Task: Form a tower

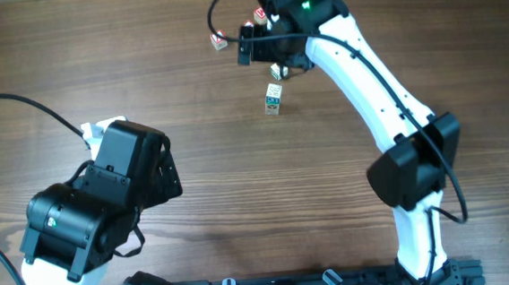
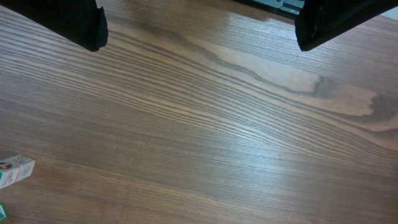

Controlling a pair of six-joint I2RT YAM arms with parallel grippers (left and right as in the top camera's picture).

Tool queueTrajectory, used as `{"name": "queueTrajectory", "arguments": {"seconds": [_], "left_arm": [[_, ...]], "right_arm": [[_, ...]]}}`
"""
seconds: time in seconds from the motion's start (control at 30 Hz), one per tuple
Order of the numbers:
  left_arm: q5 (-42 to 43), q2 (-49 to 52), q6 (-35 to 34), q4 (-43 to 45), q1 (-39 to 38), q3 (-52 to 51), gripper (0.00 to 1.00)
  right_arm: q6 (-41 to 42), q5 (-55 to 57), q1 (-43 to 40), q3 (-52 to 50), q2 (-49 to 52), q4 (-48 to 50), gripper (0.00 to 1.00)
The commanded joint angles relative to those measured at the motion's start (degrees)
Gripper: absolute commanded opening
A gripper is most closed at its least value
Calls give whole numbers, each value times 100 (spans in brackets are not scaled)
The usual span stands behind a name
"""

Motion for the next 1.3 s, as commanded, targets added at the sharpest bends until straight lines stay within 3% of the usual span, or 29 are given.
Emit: {"name": "queueTrajectory", "arguments": {"seconds": [0.0, 0.3, 0.47, 0.67, 1.27], "left_arm": [[-48, -26, 26, 11, 15, -2, 100], [-48, -26, 26, 11, 15, -2, 100], [-48, -26, 26, 11, 15, -2, 100], [-48, -26, 24, 11, 15, -2, 100], [-48, -26, 26, 11, 15, -2, 100]], "right_arm": [[-214, -90, -85, 1158, 549, -428, 99], [-507, 404, -120, 1360, 734, -1598, 99], [319, 201, -109, 1088, 763, -1397, 100], [308, -417, -72, 195, 1150, -916, 99], [293, -291, 153, 131, 1875, -802, 99]]}}
